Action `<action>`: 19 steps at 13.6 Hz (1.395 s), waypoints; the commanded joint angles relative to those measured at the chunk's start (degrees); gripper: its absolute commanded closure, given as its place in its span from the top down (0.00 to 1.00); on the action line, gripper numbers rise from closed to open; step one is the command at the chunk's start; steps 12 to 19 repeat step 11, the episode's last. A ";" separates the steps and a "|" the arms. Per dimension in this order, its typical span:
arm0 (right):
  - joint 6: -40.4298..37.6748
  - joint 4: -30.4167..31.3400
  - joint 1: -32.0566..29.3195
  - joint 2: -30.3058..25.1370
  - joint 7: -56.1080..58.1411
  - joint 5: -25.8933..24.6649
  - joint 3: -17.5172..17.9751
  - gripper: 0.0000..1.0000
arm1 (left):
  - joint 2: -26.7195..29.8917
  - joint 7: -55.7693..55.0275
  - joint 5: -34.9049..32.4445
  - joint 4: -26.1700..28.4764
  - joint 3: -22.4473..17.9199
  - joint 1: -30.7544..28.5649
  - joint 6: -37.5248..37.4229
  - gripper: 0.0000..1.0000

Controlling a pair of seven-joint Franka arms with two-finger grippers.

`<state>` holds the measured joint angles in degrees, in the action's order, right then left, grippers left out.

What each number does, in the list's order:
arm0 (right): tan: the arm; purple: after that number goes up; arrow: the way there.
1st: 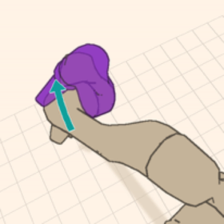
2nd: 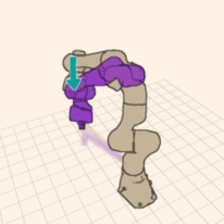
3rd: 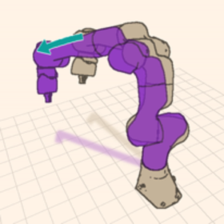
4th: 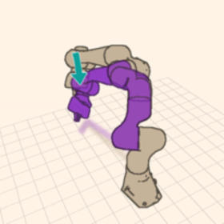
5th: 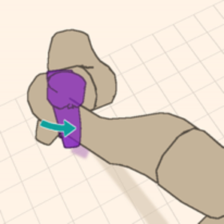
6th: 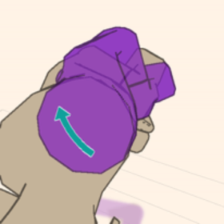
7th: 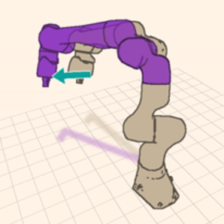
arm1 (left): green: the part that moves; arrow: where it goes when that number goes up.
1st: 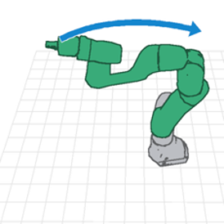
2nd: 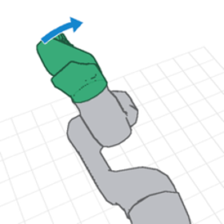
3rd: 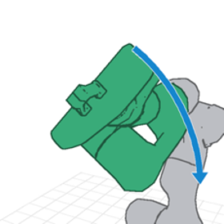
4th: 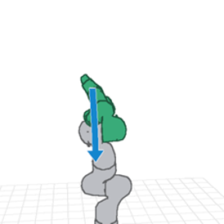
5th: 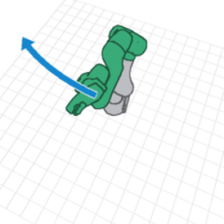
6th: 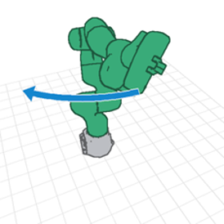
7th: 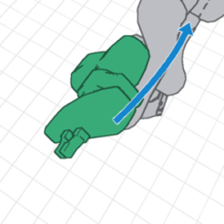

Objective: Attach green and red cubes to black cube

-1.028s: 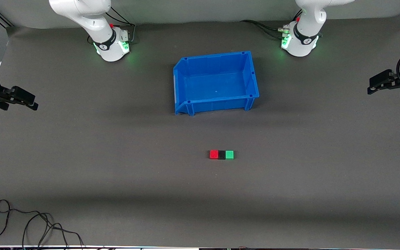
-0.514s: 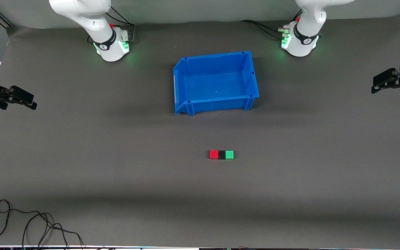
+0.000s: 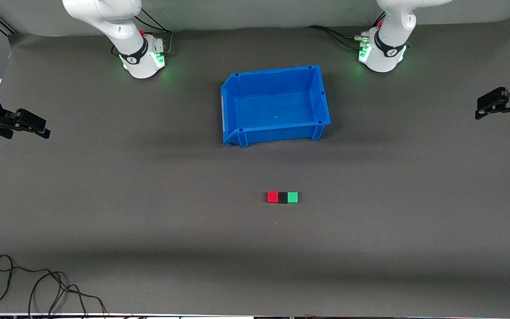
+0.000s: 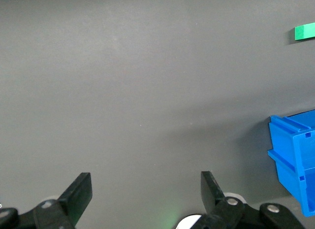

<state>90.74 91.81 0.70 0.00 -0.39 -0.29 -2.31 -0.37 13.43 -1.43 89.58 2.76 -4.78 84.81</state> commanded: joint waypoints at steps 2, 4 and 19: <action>-0.65 0.30 0.10 -0.52 0.31 0.73 0.11 1.00 | 0.55 0.28 1.52 -0.10 -0.47 -0.23 0.00 0.99; -0.82 -0.13 0.01 -0.35 0.31 0.73 0.11 1.00 | 0.64 0.28 1.25 -0.11 -0.47 -0.23 -0.09 0.99; -1.44 -0.31 0.01 -0.35 0.31 0.73 0.02 1.00 | 0.64 -0.69 1.52 -0.02 -0.47 -0.14 0.18 0.99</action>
